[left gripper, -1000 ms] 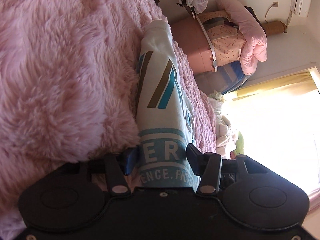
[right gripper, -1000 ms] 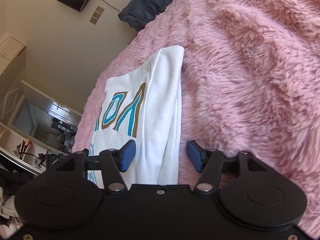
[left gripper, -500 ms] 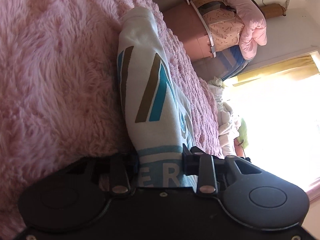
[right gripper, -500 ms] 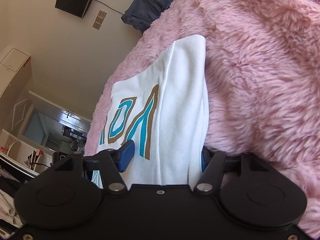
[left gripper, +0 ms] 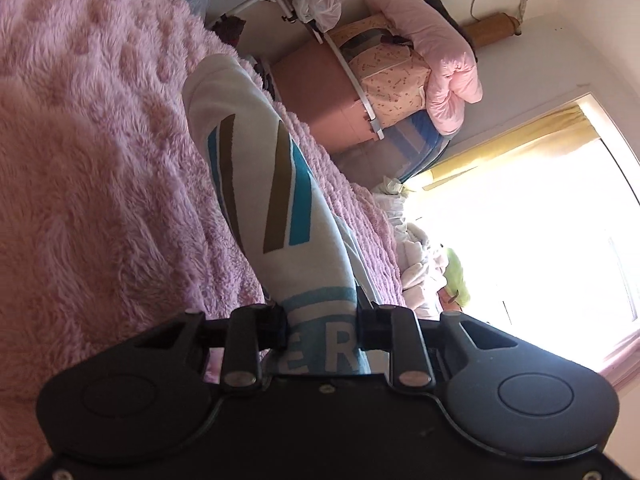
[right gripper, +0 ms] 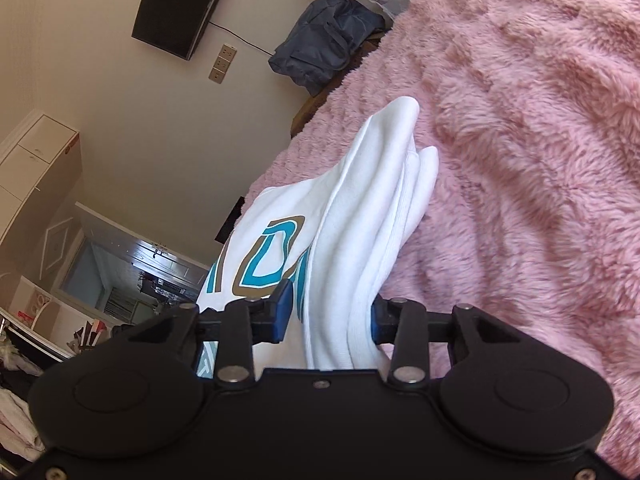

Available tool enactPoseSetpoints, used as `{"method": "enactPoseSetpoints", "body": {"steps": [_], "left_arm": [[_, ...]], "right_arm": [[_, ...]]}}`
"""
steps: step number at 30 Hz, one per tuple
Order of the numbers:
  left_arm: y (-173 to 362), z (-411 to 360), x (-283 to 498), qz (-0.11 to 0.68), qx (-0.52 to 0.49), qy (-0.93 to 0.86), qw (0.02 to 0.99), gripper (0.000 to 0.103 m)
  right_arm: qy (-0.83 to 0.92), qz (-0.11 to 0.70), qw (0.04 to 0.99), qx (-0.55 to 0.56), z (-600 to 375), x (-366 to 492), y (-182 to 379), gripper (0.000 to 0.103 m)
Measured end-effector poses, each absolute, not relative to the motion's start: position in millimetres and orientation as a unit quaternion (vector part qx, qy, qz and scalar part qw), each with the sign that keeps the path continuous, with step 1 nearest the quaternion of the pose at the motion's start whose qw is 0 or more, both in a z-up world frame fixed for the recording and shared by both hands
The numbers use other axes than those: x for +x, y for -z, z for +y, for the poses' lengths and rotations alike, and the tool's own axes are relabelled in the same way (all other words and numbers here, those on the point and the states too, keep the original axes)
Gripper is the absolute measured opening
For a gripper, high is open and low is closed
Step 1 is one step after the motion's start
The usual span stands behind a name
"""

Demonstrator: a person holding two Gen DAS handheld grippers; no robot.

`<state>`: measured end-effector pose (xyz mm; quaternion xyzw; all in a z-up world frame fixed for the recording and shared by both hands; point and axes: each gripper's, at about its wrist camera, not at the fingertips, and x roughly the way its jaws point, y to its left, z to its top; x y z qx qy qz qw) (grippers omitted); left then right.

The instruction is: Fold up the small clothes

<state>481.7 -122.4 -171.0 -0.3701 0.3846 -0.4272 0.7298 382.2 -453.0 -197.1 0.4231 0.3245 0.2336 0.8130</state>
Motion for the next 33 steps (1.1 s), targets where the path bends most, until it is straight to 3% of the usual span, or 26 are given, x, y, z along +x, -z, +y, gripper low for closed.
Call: {"method": "enactPoseSetpoints", "body": {"steps": [5,12,18,25,30,33], "left_arm": [[134.9,-66.2,442.2,0.361,-0.355,0.424,0.751,0.025],[138.3,15.6,385.4,0.353,-0.362,0.395,0.767,0.025],[179.2,62.4,358.4,0.370,-0.383,0.372,0.761,0.026],[264.5,80.7,349.9,0.419,-0.398,0.345,0.740,0.026],[312.7,97.9,347.2,0.443,-0.414,0.324,0.727,0.040],[309.9,106.1,345.8,0.452,-0.418,0.323,0.719,0.041]], "right_arm": [[-0.273,0.312,0.806,0.422,-411.9,365.2,163.1,0.037],[-0.306,0.322,0.805,0.394,-339.0,336.7,149.6,0.037],[-0.308,0.344,0.795,0.395,-294.9,321.6,169.5,0.037],[-0.275,0.397,0.787,0.383,-270.8,319.5,219.1,0.037],[-0.246,0.419,0.778,0.399,-281.1,317.5,263.0,0.033],[-0.247,0.425,0.761,0.424,-292.9,315.2,276.1,0.043]]}}
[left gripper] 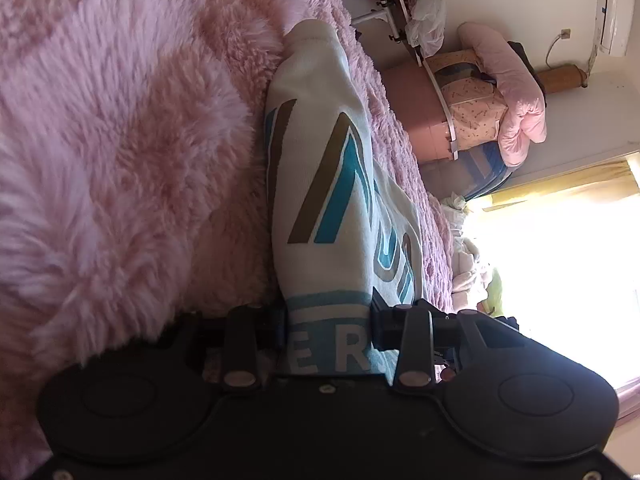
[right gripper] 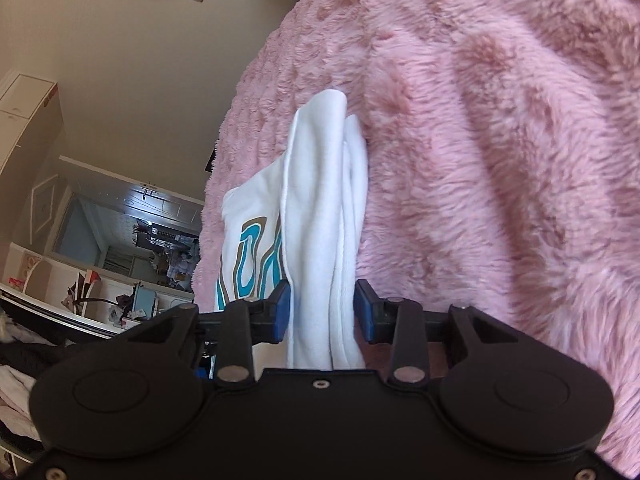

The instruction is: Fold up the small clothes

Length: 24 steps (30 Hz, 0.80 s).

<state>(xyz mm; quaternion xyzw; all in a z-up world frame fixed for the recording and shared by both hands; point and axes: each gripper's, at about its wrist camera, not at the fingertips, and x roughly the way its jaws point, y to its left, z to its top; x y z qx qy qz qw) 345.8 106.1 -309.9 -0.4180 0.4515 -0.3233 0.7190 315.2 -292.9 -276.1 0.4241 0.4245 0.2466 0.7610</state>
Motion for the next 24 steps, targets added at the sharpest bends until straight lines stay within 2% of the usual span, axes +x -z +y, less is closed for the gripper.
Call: {"method": "enactPoseSetpoints", "body": {"steps": [4,5,8,14,18,22,24], "left_arm": [[273.6,118.1,333.7,0.445,-0.354,0.306,0.763,0.040],[262.8,120.4,330.2,0.439,-0.333,0.299,0.779,0.040],[230.5,127.0,325.9,0.389,-0.294,0.291,0.823,0.041],[199.0,109.4,366.8,0.329,-0.338,0.303,0.828,0.044],[215.6,87.8,404.4,0.343,-0.372,0.295,0.811,0.045],[241.1,76.9,434.5,0.371,-0.389,0.256,0.804,0.044],[254.9,81.9,438.3,0.379,-0.386,0.244,0.805,0.044]], "right_arm": [[-0.229,0.430,0.780,0.393,-297.5,303.2,262.1,0.054],[-0.218,0.428,0.795,0.370,-296.9,299.1,253.3,0.059],[-0.180,0.392,0.862,0.266,-287.3,282.1,214.5,0.059],[-0.202,0.297,0.921,0.154,-251.8,281.7,156.2,0.059],[-0.209,0.289,0.930,0.084,-221.6,318.4,152.5,0.058],[-0.208,0.315,0.924,0.063,-210.7,352.0,174.3,0.057],[-0.192,0.332,0.922,0.049,-211.7,362.0,185.1,0.050]]}}
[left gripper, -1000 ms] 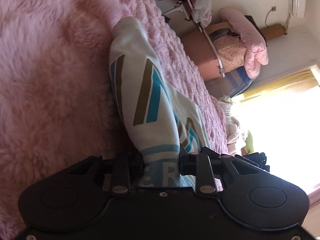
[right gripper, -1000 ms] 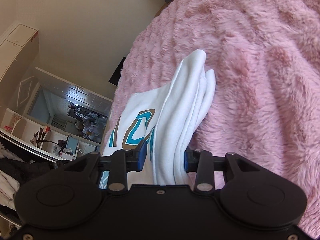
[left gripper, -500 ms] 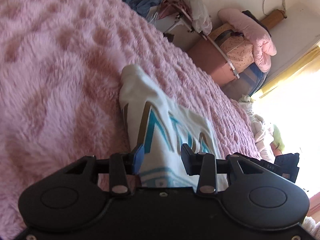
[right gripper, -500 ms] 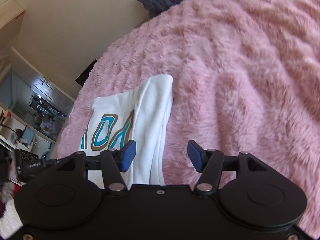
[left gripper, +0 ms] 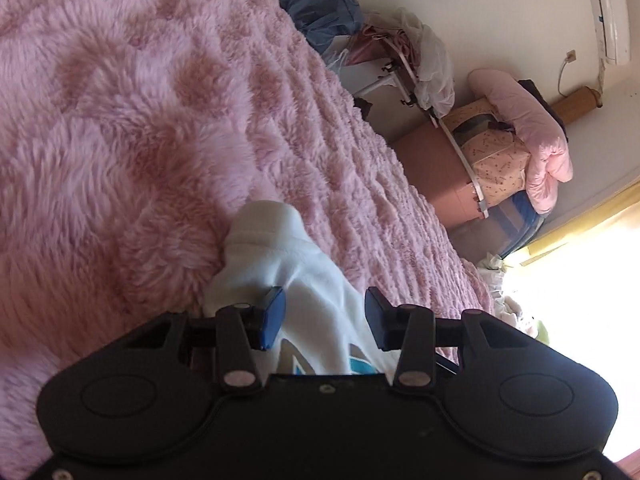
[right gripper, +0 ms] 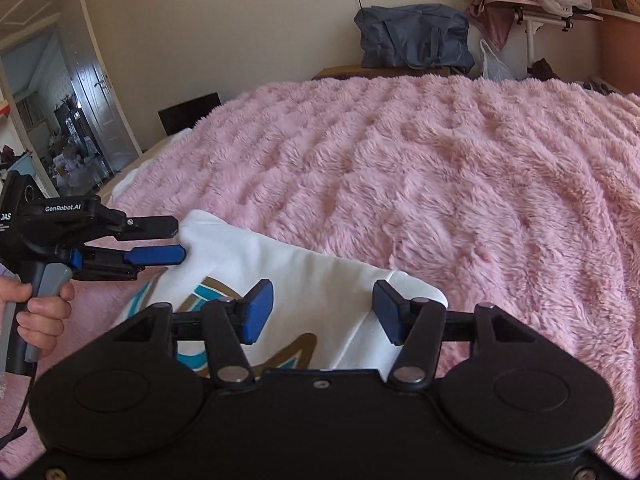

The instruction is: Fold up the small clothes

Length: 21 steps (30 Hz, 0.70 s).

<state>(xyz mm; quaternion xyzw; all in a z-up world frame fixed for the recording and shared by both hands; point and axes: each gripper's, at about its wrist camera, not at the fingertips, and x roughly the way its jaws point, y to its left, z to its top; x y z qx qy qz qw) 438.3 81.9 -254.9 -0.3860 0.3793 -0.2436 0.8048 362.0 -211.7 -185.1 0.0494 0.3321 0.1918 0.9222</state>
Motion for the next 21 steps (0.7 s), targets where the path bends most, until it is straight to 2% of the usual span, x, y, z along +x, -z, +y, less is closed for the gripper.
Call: {"method": "enactPoseSetpoints", "body": {"steps": [2,4,6,10,16,21], "left_arm": [[263.2,85.3,441.6,0.384,-0.380,0.240,0.806,0.044],[271.2,88.0,445.1,0.387,-0.377,0.240,0.806,0.045],[278.3,88.2,447.9,0.390,-0.382,0.241,0.802,0.046],[278.4,82.3,447.7,0.390,-0.358,0.241,0.813,0.047],[230.3,75.8,422.8,0.374,-0.297,0.219,0.851,0.045],[183.7,67.1,351.5,0.351,-0.230,0.237,0.876,0.047]], "right_arm": [[-0.172,0.341,0.923,0.038,-217.3,367.9,193.8,0.046],[-0.169,0.350,0.920,0.052,-226.9,373.0,203.3,0.047],[-0.168,0.357,0.916,0.077,-234.5,378.0,213.2,0.055],[-0.167,0.362,0.912,0.097,-235.7,384.5,228.7,0.059],[-0.158,0.348,0.918,0.102,-235.7,371.2,215.6,0.058],[-0.189,0.338,0.922,-0.009,-215.7,320.1,173.1,0.057]]}}
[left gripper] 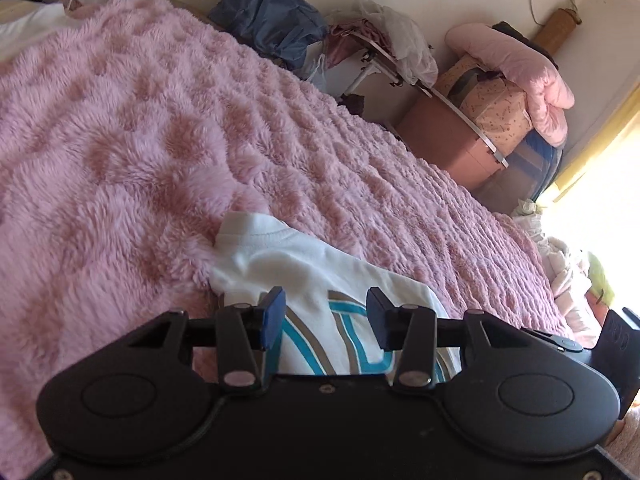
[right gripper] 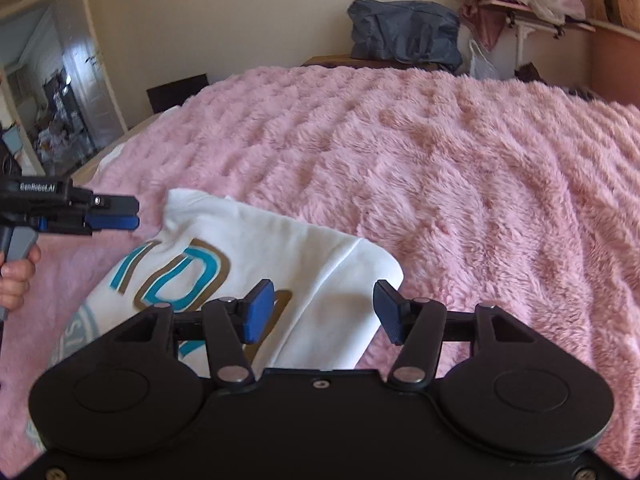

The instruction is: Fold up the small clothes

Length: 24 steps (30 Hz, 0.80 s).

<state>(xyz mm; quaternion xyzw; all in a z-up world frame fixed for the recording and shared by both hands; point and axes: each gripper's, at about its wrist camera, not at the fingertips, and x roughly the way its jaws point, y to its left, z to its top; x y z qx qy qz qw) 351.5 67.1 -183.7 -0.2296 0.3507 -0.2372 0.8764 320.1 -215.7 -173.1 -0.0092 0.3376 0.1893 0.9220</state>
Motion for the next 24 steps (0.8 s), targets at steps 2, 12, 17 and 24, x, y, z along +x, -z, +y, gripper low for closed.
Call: {"method": "enactPoseSetpoints", "body": {"steps": [2,12,17,24], "left_arm": [[175.8,59.9,316.1,0.350,-0.205,0.233,0.884,0.048],[205.9,13.1,190.5,0.363,-0.122,0.232,0.894,0.048],[226.9,8.4,190.6,0.397,-0.124,0.222,0.882,0.048],[253.0,7.9,201.9,0.428,-0.130,0.210,0.869,0.049]], "right_arm": [[-0.202,0.340,0.918,-0.039,-207.0,292.9,162.4,0.057],[-0.182,0.377,0.906,-0.067,-175.8,184.3,180.6,0.026],[-0.152,0.384,0.909,-0.058,-172.7,167.1,199.2,0.026],[-0.128,0.423,0.897,0.005,-193.9,178.7,226.6,0.017]]}}
